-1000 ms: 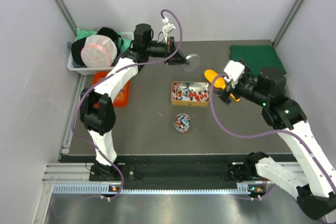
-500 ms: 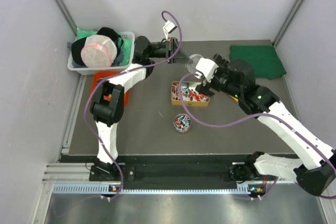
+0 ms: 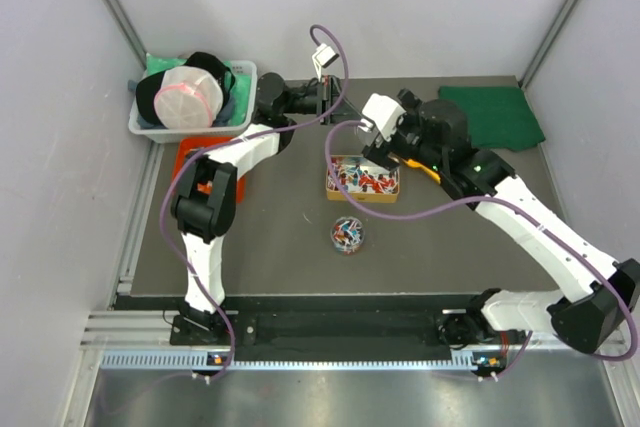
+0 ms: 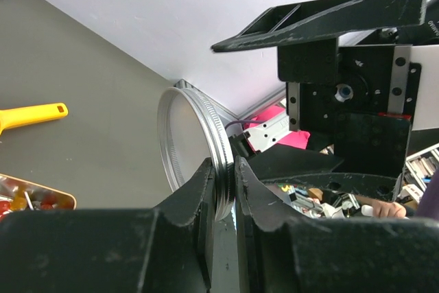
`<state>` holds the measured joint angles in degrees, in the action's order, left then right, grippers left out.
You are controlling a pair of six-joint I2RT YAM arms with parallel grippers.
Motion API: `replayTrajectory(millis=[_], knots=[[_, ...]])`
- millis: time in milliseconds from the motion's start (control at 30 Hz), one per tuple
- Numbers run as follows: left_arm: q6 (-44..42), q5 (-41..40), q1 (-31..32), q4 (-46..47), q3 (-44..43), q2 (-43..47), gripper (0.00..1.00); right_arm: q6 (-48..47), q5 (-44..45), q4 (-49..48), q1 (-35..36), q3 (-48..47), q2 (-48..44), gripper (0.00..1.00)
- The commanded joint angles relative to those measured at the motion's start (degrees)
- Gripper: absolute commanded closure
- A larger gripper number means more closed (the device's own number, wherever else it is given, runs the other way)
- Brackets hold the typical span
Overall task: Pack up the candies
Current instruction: Pick up the bottle lid at the center of the board.
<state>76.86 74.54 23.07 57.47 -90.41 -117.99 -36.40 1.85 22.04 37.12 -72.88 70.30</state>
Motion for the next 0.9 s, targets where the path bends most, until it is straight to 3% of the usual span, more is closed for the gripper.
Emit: replayTrajectory(millis=[0,867], knots=[[0.13,0.25,0.22,3.7,-0.12,4.09,0.97,1.51,-1.58,-1.48,0.67,-2.88,1.24,0.01],[1.27,0.34,0.84,4.93,-1.52,2.68,0.97,0.72,2.11,-6.92,1.99,-2.71,6.25,0.02]])
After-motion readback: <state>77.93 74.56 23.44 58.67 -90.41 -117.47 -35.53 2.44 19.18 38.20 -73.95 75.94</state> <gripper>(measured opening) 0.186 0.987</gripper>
